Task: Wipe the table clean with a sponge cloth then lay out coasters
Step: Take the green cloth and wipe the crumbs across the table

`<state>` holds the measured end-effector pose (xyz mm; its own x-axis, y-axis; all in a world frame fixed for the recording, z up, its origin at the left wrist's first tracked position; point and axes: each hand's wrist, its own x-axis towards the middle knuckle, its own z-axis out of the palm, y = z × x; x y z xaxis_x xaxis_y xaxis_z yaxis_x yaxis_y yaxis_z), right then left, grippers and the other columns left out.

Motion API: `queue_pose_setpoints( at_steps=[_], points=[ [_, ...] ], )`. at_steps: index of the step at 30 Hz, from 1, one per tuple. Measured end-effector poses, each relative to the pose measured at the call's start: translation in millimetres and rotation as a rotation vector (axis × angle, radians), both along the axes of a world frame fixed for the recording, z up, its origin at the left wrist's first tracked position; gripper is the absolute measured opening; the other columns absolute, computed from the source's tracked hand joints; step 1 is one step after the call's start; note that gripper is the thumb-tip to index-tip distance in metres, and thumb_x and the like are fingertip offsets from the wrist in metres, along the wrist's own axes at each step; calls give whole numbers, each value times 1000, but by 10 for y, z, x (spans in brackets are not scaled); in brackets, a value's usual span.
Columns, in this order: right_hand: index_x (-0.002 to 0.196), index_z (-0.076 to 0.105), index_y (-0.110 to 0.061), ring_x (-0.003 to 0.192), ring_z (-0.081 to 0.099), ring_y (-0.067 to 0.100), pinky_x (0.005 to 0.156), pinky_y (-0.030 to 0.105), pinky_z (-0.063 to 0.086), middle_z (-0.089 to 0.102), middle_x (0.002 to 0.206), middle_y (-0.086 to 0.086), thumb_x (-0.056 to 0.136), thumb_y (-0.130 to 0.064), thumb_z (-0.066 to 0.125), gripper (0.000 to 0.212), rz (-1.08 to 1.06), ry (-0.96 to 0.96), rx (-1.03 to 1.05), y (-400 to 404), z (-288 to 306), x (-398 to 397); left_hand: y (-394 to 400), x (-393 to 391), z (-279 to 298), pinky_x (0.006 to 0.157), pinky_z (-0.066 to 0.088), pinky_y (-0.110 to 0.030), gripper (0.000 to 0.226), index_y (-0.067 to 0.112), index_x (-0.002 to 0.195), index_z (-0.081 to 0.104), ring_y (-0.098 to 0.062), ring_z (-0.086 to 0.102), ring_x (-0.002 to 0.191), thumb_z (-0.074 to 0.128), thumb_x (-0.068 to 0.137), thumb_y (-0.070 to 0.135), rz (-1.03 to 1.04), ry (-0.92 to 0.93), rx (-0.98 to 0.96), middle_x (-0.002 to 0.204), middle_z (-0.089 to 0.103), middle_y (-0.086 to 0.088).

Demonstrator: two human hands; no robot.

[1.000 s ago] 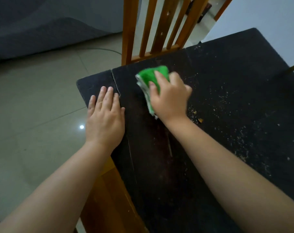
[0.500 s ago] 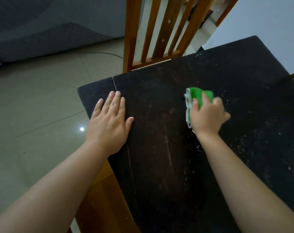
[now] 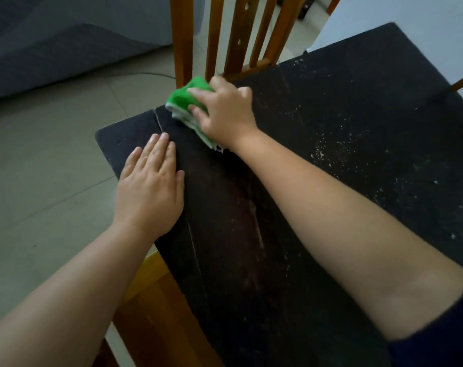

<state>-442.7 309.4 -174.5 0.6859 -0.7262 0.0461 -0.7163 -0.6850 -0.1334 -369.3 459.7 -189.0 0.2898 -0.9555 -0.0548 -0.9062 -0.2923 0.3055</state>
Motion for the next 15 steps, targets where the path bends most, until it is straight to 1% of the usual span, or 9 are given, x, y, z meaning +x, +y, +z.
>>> queue_pose_setpoints(
  at_steps=[2,4,6,8,9,12,15],
  points=[
    [134,40,-24,113,46,23,93,35,30,46,128,8,95,-34,37,41,-131,-37,-26,-103,-17,-104,7,-5,7,113,-1,-28,65,4,142,23,-19,10,143,15,86,36,-2,-8,15,153,18,-10],
    [133,42,-21,109,48,24,93,35,30,47,125,10,95,-32,36,40,-269,-59,-38,-197,-32,-270,12,-23,52,113,-2,-29,61,5,143,21,-20,9,144,13,90,34,-4,-33,49,153,16,-10],
    [131,44,-19,107,48,26,93,36,30,48,123,11,95,-32,36,39,-416,-70,-39,-274,-27,-472,-33,-60,102,115,4,-33,52,4,144,16,-23,8,144,14,97,27,-10,-97,95,154,13,-12],
    [129,47,-17,107,49,27,94,37,30,49,122,13,95,-31,36,38,-549,-79,-34,-279,-21,-727,-125,-129,169,115,12,-39,50,3,144,12,-28,8,143,15,97,22,2,-161,165,154,11,-15],
    [128,48,-17,106,49,28,94,38,29,49,122,14,95,-30,37,37,-604,-82,-33,-263,-23,-856,-176,-164,193,115,12,-41,50,3,144,12,-29,8,143,16,97,21,7,-182,181,154,10,-16],
    [125,50,-13,103,49,30,94,39,29,49,119,16,95,-28,38,36,-716,-71,-58,-169,-8,-1189,-351,-265,187,116,0,-40,50,7,145,11,-25,1,144,17,98,21,-51,-147,145,155,6,-12],
    [126,49,-12,103,49,31,93,37,29,48,119,16,95,-27,39,37,-751,-92,-76,-175,41,-1286,-521,-384,127,115,-3,-34,49,9,145,11,-21,0,144,21,98,19,-104,-55,94,156,6,-9]
  ],
)
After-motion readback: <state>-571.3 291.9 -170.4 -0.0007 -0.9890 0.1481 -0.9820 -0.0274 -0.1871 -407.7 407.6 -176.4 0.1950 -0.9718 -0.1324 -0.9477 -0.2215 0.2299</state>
